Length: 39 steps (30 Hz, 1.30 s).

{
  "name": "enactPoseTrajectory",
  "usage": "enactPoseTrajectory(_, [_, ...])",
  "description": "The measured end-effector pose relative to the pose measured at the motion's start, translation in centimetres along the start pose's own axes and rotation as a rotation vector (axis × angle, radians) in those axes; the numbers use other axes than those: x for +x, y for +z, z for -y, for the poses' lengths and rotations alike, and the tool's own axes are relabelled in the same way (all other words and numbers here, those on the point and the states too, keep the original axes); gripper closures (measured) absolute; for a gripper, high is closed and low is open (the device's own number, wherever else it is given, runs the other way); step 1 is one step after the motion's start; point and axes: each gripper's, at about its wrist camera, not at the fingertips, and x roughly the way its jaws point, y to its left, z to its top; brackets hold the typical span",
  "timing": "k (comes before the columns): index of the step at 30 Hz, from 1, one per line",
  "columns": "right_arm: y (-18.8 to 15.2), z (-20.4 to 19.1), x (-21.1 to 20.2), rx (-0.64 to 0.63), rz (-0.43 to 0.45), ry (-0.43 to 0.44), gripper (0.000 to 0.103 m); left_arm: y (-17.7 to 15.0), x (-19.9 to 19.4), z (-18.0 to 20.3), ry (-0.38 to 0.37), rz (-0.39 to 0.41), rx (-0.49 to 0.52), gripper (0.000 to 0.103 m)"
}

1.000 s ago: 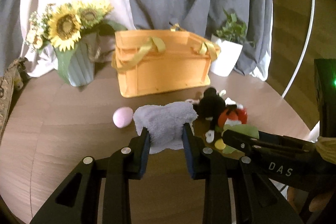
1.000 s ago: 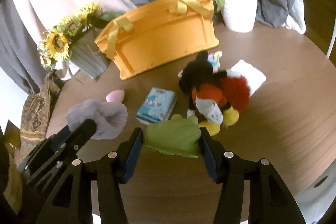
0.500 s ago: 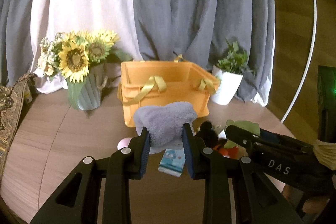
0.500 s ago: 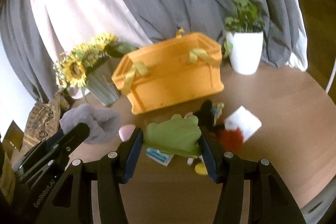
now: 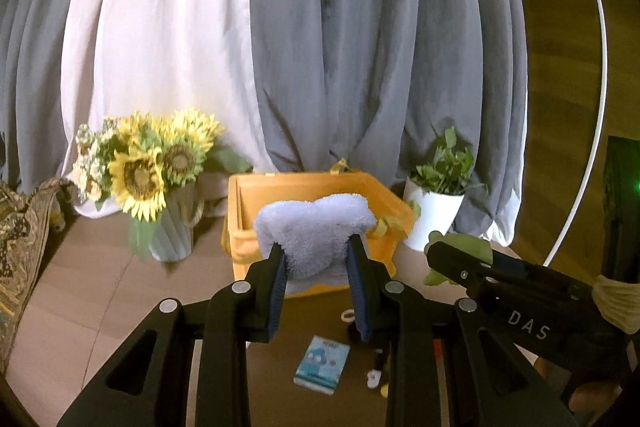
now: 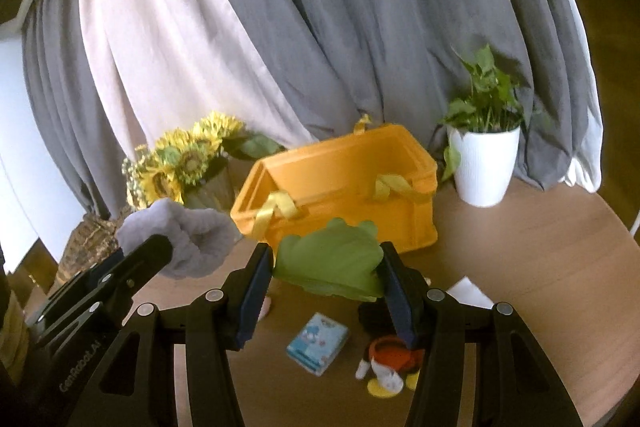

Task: Organize soft objects
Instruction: 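Carry the lilac towel and green frog plush over the orange crate with both tools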

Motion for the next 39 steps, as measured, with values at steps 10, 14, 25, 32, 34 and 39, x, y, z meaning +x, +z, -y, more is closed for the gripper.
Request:
enactPoseTrajectory(10, [2.8,-0.1,1.2,-0.007,0.065,0.014,0.048,2.7,1.7,-0.2,0.009,0.062,0.021,0.074])
enactPoseTrajectory(14, [3.8,-0.2,1.8,-0.014,0.093,0.014,0.048,3.6,2.5,-0.3,0.01,0.085,0.03,0.074])
enactPoseTrajectory(25, [6.4,0.1,3.9,-0.023,0.139,0.017,0.048,5.8,5.1,-0.6,0.01,0.111,0.043,0.074])
enactPoseTrajectory(32, [8.0,0.4,6.0,-0.032,0.143,0.026,0.048,7.0,7.3,-0.8,0.021,0.115,0.051,0.074])
enactPoseTrajectory(34, [8.4,0.6,6.7,-0.034,0.144,0.029,0.048,7.1,8.0,-1.0,0.022,0.111,0.05,0.074])
enactPoseTrajectory(39, [9.2,0.9,8.6,-0.04,0.133,0.032,0.048,7.4,10.4,-1.6,0.022,0.091,0.046,0.074])
